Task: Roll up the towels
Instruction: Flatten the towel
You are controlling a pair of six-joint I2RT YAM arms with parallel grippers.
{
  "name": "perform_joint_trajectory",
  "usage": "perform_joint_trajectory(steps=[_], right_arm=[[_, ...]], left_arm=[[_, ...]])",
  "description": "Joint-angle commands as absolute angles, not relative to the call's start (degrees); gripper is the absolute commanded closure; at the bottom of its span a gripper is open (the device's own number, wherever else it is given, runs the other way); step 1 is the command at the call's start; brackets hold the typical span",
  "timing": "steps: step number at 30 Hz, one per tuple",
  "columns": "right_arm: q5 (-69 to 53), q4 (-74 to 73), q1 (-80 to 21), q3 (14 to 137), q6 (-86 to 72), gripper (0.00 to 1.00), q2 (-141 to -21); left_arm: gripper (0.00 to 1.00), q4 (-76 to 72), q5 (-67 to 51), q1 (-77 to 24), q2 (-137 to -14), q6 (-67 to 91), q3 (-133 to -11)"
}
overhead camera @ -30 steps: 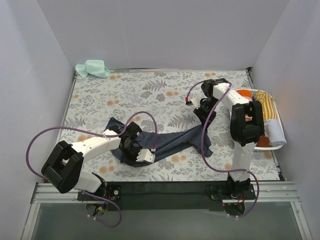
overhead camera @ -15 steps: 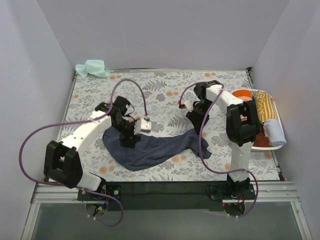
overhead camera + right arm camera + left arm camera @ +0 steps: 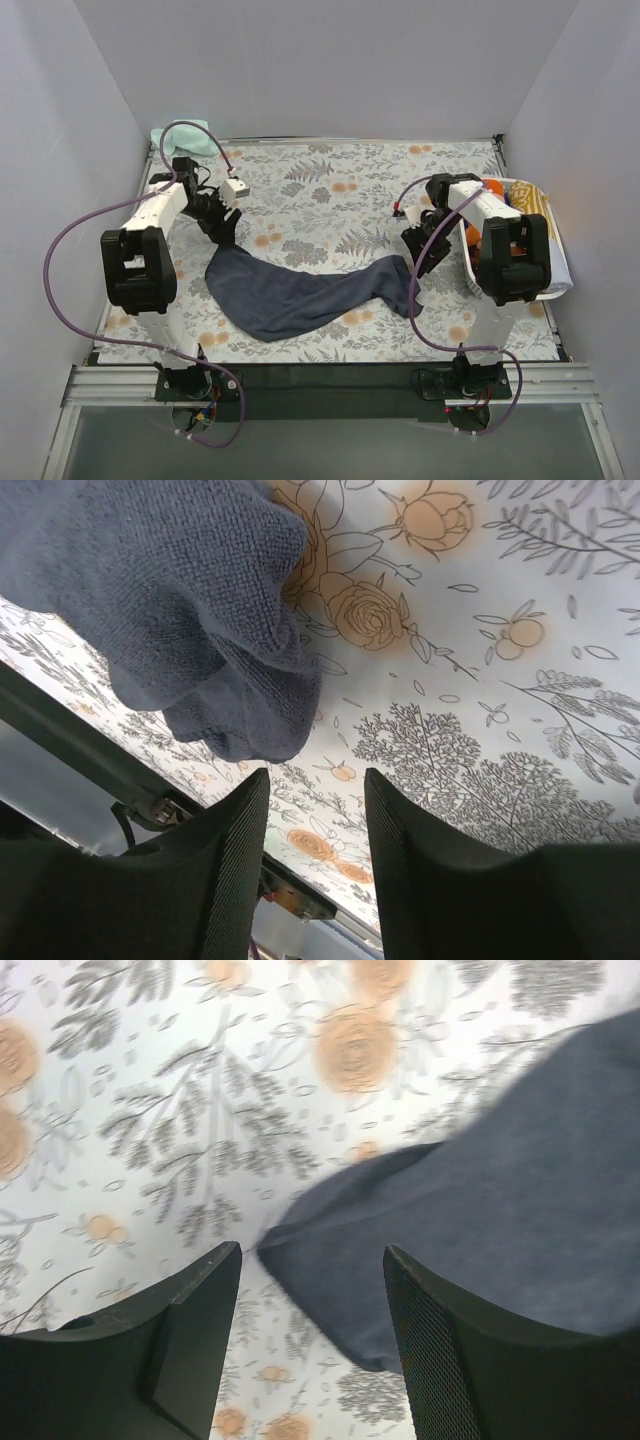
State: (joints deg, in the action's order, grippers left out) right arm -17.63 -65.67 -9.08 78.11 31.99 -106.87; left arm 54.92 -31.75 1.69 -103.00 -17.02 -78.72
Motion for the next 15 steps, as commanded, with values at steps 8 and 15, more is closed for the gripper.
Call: perform_joint_trajectory(steps=[8,15], right_arm=[[-19.07,-55.72,-9.75,74.18,26.99,0.59,-109.42],[-21.00,-55.11,-10.72,72.95,27.42,0.61,-109.95]], left_arm=[[0.45,48.43,-23.99,3.95,-109.24,-13.71,-84.37],[0.46,52.38,-31.72,3.95,-111.80,-16.52,-85.43]])
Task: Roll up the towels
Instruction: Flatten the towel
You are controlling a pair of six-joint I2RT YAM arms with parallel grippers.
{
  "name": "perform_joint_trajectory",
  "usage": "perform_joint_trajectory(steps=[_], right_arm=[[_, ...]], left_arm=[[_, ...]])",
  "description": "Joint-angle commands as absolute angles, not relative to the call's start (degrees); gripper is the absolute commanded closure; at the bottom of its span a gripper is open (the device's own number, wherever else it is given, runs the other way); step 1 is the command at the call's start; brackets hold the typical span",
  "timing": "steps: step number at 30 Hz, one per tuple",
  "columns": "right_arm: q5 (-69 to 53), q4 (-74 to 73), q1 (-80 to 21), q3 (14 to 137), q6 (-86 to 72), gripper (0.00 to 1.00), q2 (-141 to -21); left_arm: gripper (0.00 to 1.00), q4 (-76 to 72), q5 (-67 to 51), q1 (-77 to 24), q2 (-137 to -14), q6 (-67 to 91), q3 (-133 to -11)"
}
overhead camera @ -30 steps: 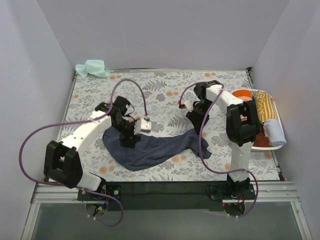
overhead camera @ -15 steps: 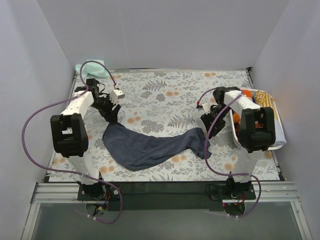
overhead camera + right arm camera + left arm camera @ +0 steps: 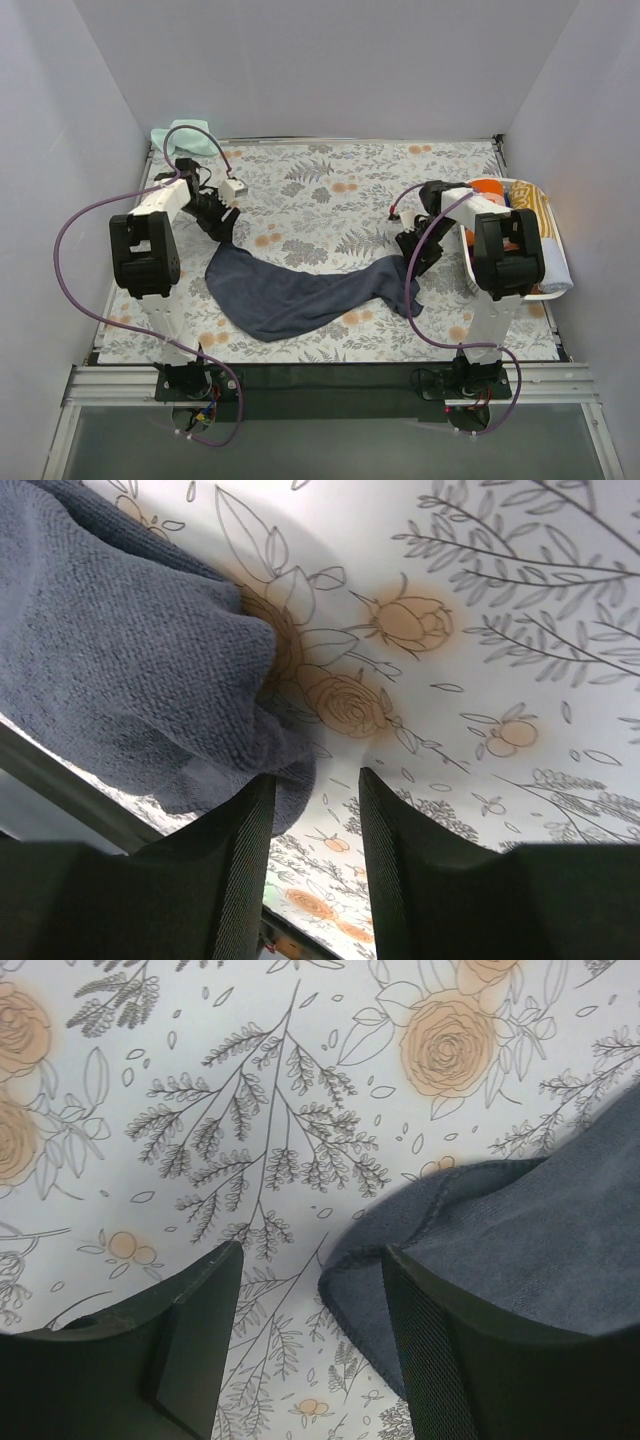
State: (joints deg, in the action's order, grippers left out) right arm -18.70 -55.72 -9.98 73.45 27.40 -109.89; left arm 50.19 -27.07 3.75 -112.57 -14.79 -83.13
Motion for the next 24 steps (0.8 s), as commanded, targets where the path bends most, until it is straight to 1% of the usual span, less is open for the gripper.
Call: perform_joint_trajectory(steps=[1,2,4,5,6,7,9,10,12,13,17,20,23,24], right_arm=[[-21.35,-54.93,-10.81,72.78,27.60,0.62,-109.95],[-21.44,-55.02,-10.98,72.69,27.60,0.66,-110.21],[-22.32,-55.19,-10.99,73.47,27.69,0.76,-110.57],[-22.32,-55.20,-10.99,73.74,27.60,0.87,-110.57],[-22.24,-55.37,-10.99,74.26,27.60,0.93,-110.39],[-21.80,-55.46,-10.99,74.79,27.68,0.98,-110.22],[-21.27,-55.89,-10.90,76.20,27.95,0.99,-109.60],[-20.75,-56.07,-10.90,76.64,28.04,0.99,-109.34],[-20.22,-56.86,-10.90,77.78,28.47,0.99,-108.81],[-19.52,-57.13,-10.90,78.22,28.74,0.99,-108.63],[-16.62,-57.66,-10.55,80.77,29.79,0.99,-107.67],[-13.98,-57.74,-10.02,85.15,29.88,0.99,-107.58],[-11.43,-57.83,-9.93,91.74,30.14,0.99,-108.37],[-10.64,-57.83,-10.02,93.76,30.23,0.99,-109.15]], left_arm=[[0.46,52.99,-32.60,3.87,-111.97,-16.78,-85.34],[0.47,53.35,-32.78,3.87,-111.97,-17.22,-84.99],[0.53,53.26,-33.31,3.87,-112.15,-17.58,-83.85],[0.57,53.70,-33.83,3.87,-112.41,-18.01,-83.67],[0.60,54.40,-34.53,3.95,-112.67,-18.97,-83.67],[0.67,55.88,-35.32,3.87,-113.02,-19.25,-83.93],[0.71,56.69,-36.73,3.87,-113.47,-19.34,-84.37],[0.76,56.86,-36.91,4.04,-113.29,-19.51,-84.46],[0.80,57.21,-37.09,4.13,-113.12,-19.60,-84.46],[0.86,57.39,-37.18,4.22,-113.20,-19.69,-84.72],[1.00,58.45,-37.26,5.18,-114.08,-19.34,-87.61],[1.00,58.27,-38.76,7.55,-115.40,-16.89,-91.74],[1.00,59.06,-40.34,10.01,-118.55,-13.90,-101.40],[1.00,59.32,-40.60,11.06,-119.35,-13.10,-107.69]])
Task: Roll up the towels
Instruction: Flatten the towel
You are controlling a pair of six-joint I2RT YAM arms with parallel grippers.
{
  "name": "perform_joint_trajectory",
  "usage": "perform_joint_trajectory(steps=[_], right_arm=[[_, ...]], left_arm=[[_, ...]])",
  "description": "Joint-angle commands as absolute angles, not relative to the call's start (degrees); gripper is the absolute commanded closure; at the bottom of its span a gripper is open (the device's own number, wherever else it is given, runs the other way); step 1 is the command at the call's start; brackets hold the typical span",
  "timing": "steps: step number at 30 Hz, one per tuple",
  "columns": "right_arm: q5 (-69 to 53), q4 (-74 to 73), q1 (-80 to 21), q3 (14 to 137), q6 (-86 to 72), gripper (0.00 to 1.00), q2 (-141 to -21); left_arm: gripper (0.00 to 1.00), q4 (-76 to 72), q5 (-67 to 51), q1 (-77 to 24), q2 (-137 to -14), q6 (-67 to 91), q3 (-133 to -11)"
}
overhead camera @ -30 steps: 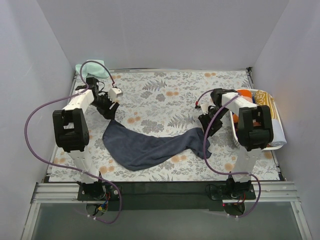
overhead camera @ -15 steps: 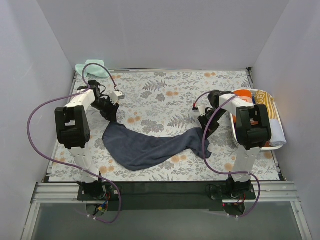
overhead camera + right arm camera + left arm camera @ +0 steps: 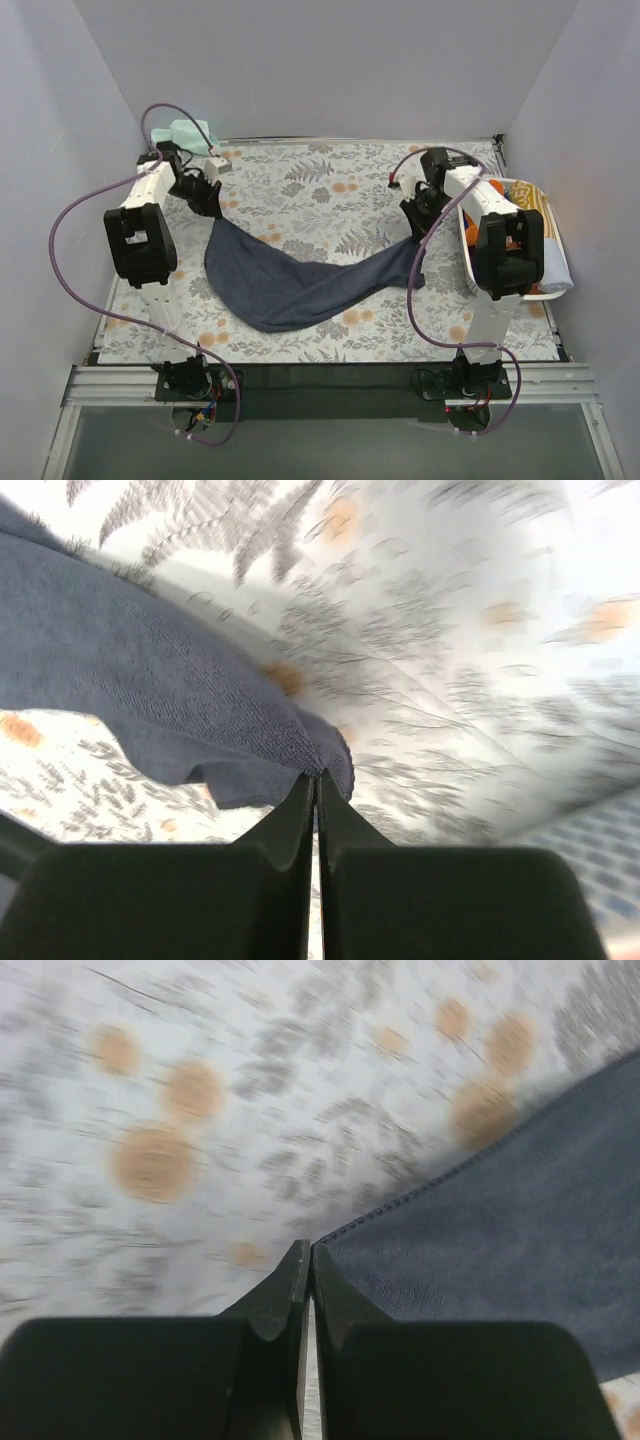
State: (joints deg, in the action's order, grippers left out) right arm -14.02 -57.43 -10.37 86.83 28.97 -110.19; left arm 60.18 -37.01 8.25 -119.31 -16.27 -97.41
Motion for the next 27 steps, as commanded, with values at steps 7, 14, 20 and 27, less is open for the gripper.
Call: perform_joint_trajectory(steps=[7,14,20,27], right_arm=[[-3.35,-59.15,-9.76,120.91,31.64,0.99,-115.48],[-7.99,-54.16,-8.61,119.47,37.42,0.99,-106.72],[-11.25,-48.27,-9.67,88.72,45.69,0.99,-94.24],[-8.70,-44.38,-12.31,57.85,56.85,0.49,-80.00]], left_arm=[[1.00,62.41,-43.59,15.20,-128.40,-5.81,-141.19],[1.00,47.19,-52.29,23.03,-109.71,-8.58,-116.61],[1.00,59.58,-50.02,23.03,-96.96,-37.29,-87.18],[0.89,63.09,-38.95,23.64,-83.43,-55.07,-58.12]])
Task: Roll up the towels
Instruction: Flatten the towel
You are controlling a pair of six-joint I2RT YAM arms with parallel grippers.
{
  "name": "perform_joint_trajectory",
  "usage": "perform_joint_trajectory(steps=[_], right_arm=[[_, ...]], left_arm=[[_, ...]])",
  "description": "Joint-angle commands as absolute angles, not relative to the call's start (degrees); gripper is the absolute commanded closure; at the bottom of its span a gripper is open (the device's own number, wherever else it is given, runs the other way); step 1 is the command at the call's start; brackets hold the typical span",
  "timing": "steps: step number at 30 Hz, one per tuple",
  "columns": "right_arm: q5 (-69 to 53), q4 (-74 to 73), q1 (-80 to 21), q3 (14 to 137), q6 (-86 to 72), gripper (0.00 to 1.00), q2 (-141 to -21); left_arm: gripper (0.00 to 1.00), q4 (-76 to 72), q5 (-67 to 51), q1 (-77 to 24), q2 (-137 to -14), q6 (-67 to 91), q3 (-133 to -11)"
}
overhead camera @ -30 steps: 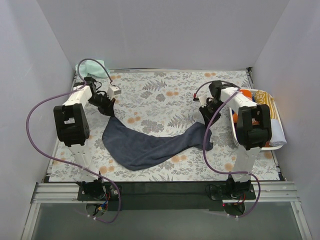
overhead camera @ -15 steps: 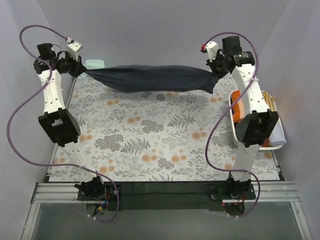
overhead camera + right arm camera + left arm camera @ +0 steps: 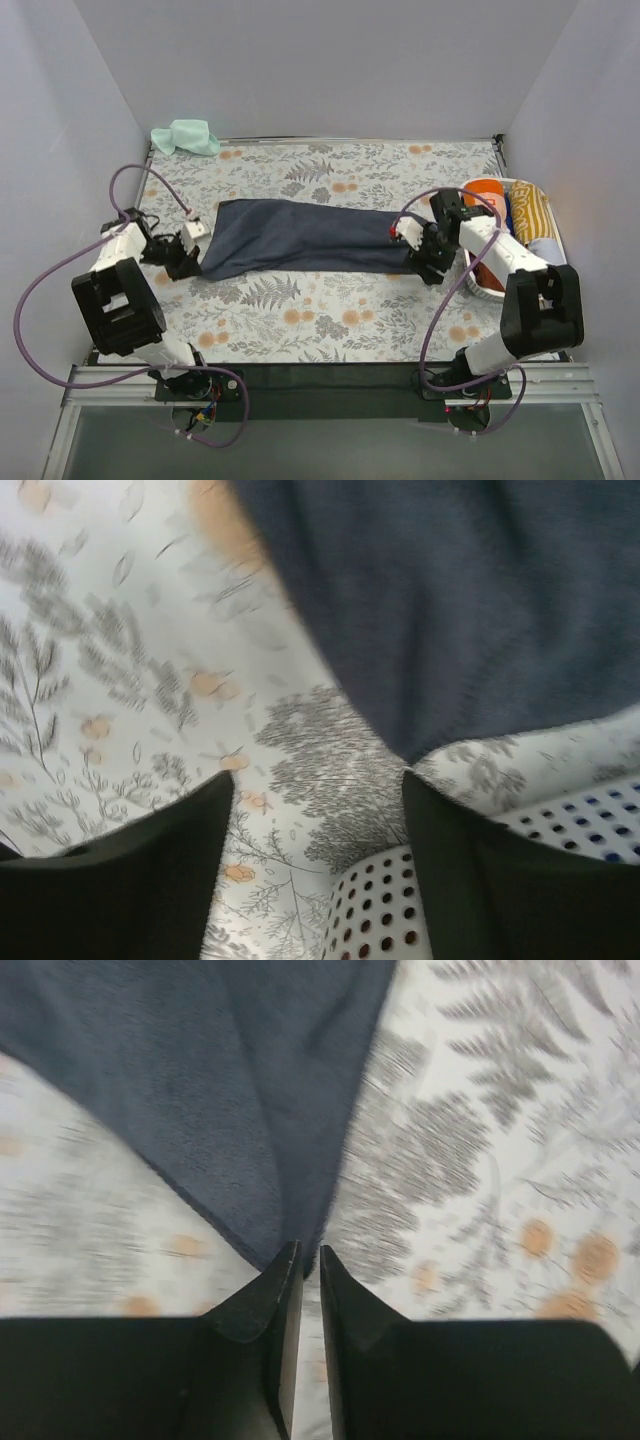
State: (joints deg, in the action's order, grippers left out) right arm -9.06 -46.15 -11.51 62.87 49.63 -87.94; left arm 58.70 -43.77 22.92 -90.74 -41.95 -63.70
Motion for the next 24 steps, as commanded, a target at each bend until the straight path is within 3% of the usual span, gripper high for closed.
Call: perform_joint_trajectory(steps=[1,4,7,9,11,13,19,24], right_arm=[[-7.92,-44.91,-12.39,55.92,59.30,0.32,-77.63],[-7.64,-47.01,-12.30,51.33,62.13,0.16,-67.79],[-8.79,-48.60,-12.39,52.55,60.83,0.15,-63.20],[-8.96,-48.78,-12.31,54.65,57.06,0.23,-65.55],[-9.40,-49.04,-12.30,56.42,53.98,0.40,-70.37],[-11.07,-49.04,-12.22,59.05,49.41,0.48,-73.99],[-9.50,-49.13,-12.22,68.36,40.17,0.46,-88.14],[-5.36,-49.57,-10.72,73.21,37.80,0.52,-96.76]], left_arm=[[0.87,64.06,-36.93,24.08,-81.76,-56.24,-54.70],[0.82,66.61,-35.51,26.54,-76.56,-57.83,-54.04],[0.78,69.16,-36.82,27.68,-77.25,-56.17,-57.29],[0.73,69.18,-38.75,27.60,-80.22,-54.33,-61.25],[0.72,66.90,-39.29,27.34,-82.60,-48.45,-63.97],[0.72,63.65,-38.24,25.50,-86.04,-44.84,-64.95],[0.72,53.09,-35.51,19.69,-89.90,-31.65,-65.39],[0.72,49.14,-34.45,15.74,-94.13,-25.42,-67.67]])
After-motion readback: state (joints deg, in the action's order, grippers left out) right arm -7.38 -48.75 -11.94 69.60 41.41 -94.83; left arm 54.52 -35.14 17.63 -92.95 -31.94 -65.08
